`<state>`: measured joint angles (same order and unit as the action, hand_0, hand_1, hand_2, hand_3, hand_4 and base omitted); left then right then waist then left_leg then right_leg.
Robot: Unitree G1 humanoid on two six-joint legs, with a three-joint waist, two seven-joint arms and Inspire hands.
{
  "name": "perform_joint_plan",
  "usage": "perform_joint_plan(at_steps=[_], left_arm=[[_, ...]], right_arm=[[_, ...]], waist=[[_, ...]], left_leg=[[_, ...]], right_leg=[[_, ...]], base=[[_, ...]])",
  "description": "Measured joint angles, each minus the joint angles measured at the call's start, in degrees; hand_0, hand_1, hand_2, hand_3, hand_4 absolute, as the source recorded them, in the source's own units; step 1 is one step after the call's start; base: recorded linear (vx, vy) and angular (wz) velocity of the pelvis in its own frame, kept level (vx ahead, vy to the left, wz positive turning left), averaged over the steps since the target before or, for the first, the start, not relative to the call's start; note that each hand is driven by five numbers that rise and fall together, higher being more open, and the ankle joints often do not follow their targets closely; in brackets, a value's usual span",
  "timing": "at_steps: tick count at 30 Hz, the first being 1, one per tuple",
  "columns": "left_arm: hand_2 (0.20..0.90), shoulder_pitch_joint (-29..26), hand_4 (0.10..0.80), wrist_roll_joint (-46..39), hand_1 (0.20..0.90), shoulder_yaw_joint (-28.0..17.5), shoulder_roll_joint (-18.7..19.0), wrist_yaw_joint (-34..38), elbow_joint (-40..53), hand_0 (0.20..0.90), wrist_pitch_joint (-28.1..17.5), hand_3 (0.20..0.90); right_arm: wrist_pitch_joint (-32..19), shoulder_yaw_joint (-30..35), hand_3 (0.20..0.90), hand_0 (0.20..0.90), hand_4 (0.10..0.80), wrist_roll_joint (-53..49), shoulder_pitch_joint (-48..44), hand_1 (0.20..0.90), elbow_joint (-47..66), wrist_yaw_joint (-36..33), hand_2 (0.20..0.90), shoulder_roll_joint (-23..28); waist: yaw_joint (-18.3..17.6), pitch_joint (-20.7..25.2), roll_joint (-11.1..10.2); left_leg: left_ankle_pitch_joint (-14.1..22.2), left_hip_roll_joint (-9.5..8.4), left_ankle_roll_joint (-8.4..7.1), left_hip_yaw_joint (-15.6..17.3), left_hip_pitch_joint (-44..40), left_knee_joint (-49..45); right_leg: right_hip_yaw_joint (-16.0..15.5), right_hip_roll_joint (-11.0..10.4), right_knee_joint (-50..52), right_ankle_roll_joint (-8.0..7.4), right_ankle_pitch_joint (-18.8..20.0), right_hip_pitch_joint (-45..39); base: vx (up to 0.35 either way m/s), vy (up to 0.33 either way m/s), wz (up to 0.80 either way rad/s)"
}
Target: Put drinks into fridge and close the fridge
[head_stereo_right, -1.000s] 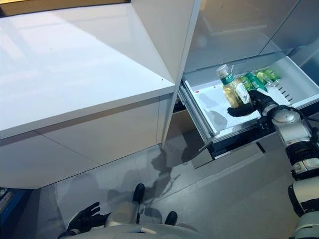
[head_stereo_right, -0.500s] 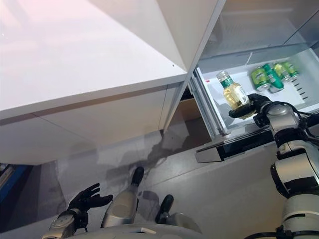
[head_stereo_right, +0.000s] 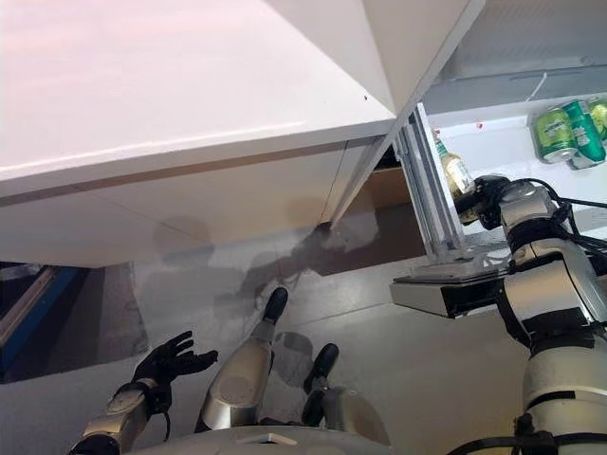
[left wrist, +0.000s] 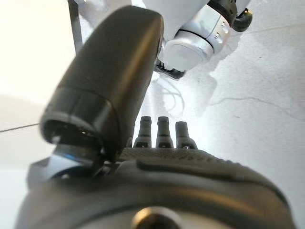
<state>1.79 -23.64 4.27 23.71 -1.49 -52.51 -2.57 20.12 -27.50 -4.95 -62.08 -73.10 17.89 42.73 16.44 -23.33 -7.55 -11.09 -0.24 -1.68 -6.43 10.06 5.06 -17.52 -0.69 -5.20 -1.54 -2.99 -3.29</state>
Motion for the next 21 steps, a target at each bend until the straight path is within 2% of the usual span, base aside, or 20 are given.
perform_joint_plan(at_steps=[15, 16, 18, 19, 20, 21], left_arm=[[0.9, -0.2, 0.8, 0.0, 0.9, 0.5, 0.4, -0.4, 2.8, 0.9, 0.2, 0.9], [0.9, -0.1, 0.8, 0.0, 0.9, 0.5, 0.5, -0.3, 3.6, 0.9, 0.6, 0.9], [0.9, 0.0, 0.8, 0.0, 0.9, 0.5, 0.9, -0.2, 5.7, 0.9, 2.6, 0.9], [0.9, -0.1, 0.8, 0.0, 0.9, 0.5, 1.0, -0.2, 6.0, 0.9, 3.0, 0.9], [0.9, -0.6, 0.8, 0.0, 0.9, 0.4, 1.2, -0.2, 6.5, 0.9, 4.2, 0.9], [0.9, -1.2, 0.8, 0.0, 0.9, 0.4, 1.5, -0.2, 6.5, 0.9, 5.1, 0.9]], right_arm=[[1.8, 0.3, 0.2, 0.3, 0.1, 2.3, -2.2, 0.3, -2.2, 1.2, 0.3, 1.2], [1.8, 0.7, 0.34, 0.42, 0.24, 2.7, -2.2, 0.42, -2.1, 1.2, 0.42, 1.2], [1.9, 1.9, 0.345, 0.425, 0.245, 3.6, -2.2, 0.425, -2.2, 1.4, 0.425, 1.2], [1.9, 2.1, 0.436, 0.502, 0.336, 3.9, -2.2, 0.502, -2.2, 1.4, 0.502, 1.2], [1.9, 2.6, 0.9, 0.9, 0.8, 4.4, -2.2, 0.9, -2.1, 1.8, 0.9, 1.2], [1.9, 2.6, 0.9, 0.9, 0.8, 4.5, -2.3, 0.9, -2.1, 2.2, 0.9, 1.3]], waist=[[1.1, -0.2, 0.3], [1.1, -0.2, 0.4], [1.2, -0.2, 0.4], [1.2, -0.2, 0.4], [1.2, -0.2, 0.4], [1.2, -0.2, 0.4]], left_leg=[[-0.4, -0.09, -0.15, -1.0, 1.8, 0.0], [-0.5, -0.11, -0.13, -1.0, 1.8, 0.0], [-0.5, -0.14, -0.12, -1.0, 1.7, 0.0], [-0.5, -0.15, -0.11, -1.0, 1.7, 0.0], [-0.5, -0.16, -0.1, -1.0, 1.5, 0.0], [-0.5, -0.12, -0.09, -1.0, 1.5, 0.0]], right_leg=[[-0.6, 0.2, 0.0, 0.01, 0.0, 1.3], [-0.6, 0.1, 0.0, 0.01, 0.0, 1.3], [-0.6, 0.1, 0.0, 0.01, 0.0, 1.3], [-0.6, 0.1, 0.0, 0.01, 0.0, 1.2], [-0.6, 0.1, 0.0, 0.01, 0.0, 1.1], [-0.6, 0.0, 0.0, 0.01, 0.0, 1.1]], base=[[0.008, 0.014, 0.03], [0.064, 0.013, 0.0], [0.065, -0.012, 0.0], [0.0, 0.0, 0.0], [0.0, 0.0, 0.0], [-0.013, 0.032, 0.0]])
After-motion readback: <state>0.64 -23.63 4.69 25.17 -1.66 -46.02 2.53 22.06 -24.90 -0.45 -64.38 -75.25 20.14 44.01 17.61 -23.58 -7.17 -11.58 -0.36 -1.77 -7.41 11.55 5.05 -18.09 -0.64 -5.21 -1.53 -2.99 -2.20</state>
